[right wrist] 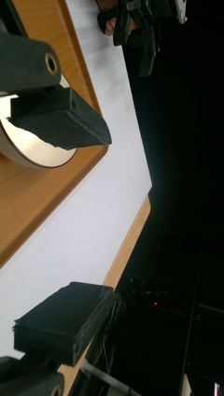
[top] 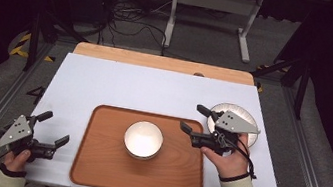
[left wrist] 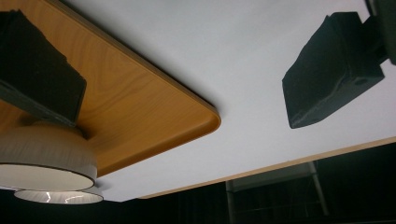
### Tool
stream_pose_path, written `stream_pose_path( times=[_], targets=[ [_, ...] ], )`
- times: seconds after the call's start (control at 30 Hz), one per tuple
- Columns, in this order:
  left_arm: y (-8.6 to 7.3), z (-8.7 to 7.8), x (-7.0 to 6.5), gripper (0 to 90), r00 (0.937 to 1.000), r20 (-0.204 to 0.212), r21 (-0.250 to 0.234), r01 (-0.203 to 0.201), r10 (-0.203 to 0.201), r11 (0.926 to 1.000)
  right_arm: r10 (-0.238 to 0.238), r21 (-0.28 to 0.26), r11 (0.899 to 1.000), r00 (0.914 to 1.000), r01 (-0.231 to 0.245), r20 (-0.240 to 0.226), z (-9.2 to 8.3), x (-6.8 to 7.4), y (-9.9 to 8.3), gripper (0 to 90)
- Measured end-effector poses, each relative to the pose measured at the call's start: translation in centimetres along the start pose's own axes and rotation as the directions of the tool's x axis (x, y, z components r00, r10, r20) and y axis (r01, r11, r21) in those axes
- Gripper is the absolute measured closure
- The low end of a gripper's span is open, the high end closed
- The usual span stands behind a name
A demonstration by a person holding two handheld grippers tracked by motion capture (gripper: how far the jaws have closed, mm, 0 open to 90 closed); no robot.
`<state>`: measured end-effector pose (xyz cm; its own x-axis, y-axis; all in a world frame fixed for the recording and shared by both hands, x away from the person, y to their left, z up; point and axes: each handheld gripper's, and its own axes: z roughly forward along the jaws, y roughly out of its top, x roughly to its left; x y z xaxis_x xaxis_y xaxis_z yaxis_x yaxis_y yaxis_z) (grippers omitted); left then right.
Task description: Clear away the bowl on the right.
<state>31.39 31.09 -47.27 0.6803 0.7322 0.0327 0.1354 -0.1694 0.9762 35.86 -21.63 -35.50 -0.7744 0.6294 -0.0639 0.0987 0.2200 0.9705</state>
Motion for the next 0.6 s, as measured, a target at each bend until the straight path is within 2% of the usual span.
stream_pose_path(
  times=[0.43, 0.6],
  targets=[
    [0.0, 0.0, 0.0, 0.3, 1.0000, -0.001, 0.003, -0.001, 0.001, 1.0000, -0.009, -0.020, 1.000, 0.9986, 0.010, 0.051, -2.4, -1.2, -0.4, 22.0],
    [0.0, 0.0, 0.0, 0.3, 1.0000, 0.000, 0.003, -0.004, 0.004, 1.0000, 0.002, -0.041, 0.999, 0.9966, 0.001, 0.083, -4.0, -1.9, -0.6, 22.0]
  ],
)
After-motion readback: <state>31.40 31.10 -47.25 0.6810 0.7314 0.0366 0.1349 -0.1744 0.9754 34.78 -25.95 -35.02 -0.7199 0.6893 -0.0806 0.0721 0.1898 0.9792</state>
